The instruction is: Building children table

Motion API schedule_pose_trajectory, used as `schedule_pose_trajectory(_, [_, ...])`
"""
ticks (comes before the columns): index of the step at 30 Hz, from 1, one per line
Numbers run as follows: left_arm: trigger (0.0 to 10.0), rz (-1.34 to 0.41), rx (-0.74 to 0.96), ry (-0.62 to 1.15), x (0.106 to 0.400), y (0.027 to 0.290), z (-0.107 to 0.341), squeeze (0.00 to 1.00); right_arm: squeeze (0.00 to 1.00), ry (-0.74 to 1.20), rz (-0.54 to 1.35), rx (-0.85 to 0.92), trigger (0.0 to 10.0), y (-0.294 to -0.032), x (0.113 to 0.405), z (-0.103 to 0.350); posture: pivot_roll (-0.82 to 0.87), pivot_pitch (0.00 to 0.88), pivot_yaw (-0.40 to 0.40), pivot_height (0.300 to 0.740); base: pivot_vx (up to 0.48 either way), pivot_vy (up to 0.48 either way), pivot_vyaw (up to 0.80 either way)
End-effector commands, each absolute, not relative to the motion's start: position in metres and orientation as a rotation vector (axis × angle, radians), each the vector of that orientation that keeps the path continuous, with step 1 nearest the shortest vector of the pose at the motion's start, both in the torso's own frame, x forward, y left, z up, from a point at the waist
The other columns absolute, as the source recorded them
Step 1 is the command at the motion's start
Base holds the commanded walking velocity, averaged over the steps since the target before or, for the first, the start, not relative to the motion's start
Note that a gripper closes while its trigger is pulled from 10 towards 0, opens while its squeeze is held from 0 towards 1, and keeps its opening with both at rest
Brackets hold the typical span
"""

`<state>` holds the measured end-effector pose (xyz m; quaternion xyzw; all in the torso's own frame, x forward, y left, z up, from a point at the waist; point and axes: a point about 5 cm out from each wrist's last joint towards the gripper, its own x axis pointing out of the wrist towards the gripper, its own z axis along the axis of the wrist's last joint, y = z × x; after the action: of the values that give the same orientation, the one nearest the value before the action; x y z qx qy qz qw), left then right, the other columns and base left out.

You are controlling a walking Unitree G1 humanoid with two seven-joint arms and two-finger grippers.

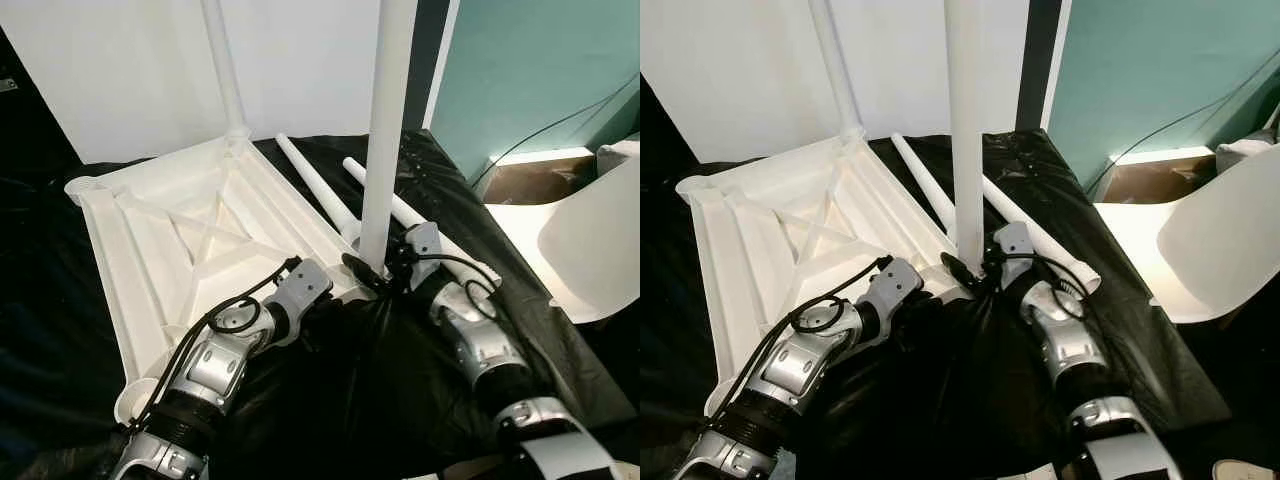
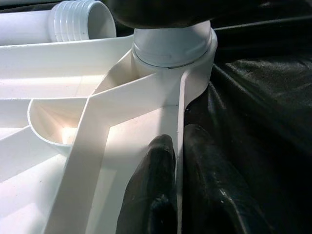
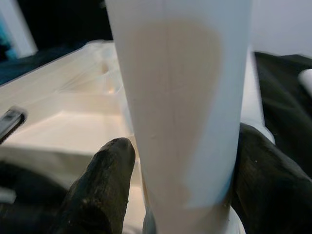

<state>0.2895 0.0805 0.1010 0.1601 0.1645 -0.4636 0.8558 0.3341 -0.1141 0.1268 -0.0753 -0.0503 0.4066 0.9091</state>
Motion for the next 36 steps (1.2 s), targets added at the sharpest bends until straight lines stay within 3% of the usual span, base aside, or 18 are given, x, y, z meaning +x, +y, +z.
schedule_pose_trajectory(1, [10.0, -1.004, 0.311, 0.544, 0.272, 0.085, 0.062, 0.00, 0.00, -0.067, 0.958, -0.174, 10.0, -0.103, 0.330, 0.121, 0.05, 0.000, 0.005, 0.740, 0.000, 0.000, 0.00])
schedule_pose_trajectory(4, [10.0, -1.004, 0.313, 0.545, 0.273, 0.085, 0.062, 0.00, 0.00, -0.047, 0.974, -0.200, 10.0, -0.108, 0.334, 0.122, 0.06, 0.000, 0.004, 0.740, 0.000, 0.000, 0.00])
schedule_pose_trajectory(6, [10.0, -1.003, 0.312, 0.544, 0.272, 0.085, 0.062, 0.00, 0.00, -0.032, 0.981, -0.222, 0.0, -0.114, 0.341, 0.127, 0.06, 0.000, 0.000, 0.740, 0.000, 0.000, 0.00])
schedule_pose_trajectory(17, [10.0, -0.995, 0.305, 0.547, 0.269, 0.087, 0.061, 0.00, 0.00, 0.021, 1.021, -0.188, 0.0, -0.112, 0.336, 0.118, 0.08, 0.000, -0.013, 0.740, 0.000, 0.000, 0.00])
schedule_pose_trajectory(19, [10.0, -0.991, 0.303, 0.547, 0.269, 0.087, 0.061, 0.00, 0.00, -0.028, 0.948, -0.132, 0.0, -0.100, 0.329, 0.113, 0.08, 0.000, -0.014, 0.740, 0.000, 0.000, 0.00])
schedule_pose_trajectory(20, [10.0, -0.988, 0.301, 0.546, 0.270, 0.087, 0.061, 0.00, 0.00, -0.092, 0.776, -0.058, 0.0, -0.093, 0.325, 0.110, 0.08, 0.000, -0.014, 0.740, 0.000, 0.000, 0.00])
schedule_pose_trajectory(26, [10.0, -0.982, 0.304, 0.544, 0.270, 0.089, 0.063, 0.00, 0.00, -0.130, 0.430, 0.027, 0.0, -0.094, 0.319, 0.101, 0.09, 0.000, -0.006, 0.740, 0.000, 0.000, 0.00])
schedule_pose_trajectory(35, [10.0, -0.989, 0.317, 0.546, 0.272, 0.091, 0.064, 0.00, 0.00, -0.166, 0.352, 0.013, 0.0, -0.099, 0.330, 0.115, 0.08, 0.000, 0.007, 0.740, 0.000, 0.000, 0.00])
schedule_pose_trajectory(36, [10.0, -0.989, 0.316, 0.545, 0.272, 0.090, 0.064, 0.00, 0.00, -0.158, 0.411, 0.006, 10.0, -0.094, 0.331, 0.115, 0.08, 0.000, 0.007, 0.740, 0.000, 0.000, 0.00])
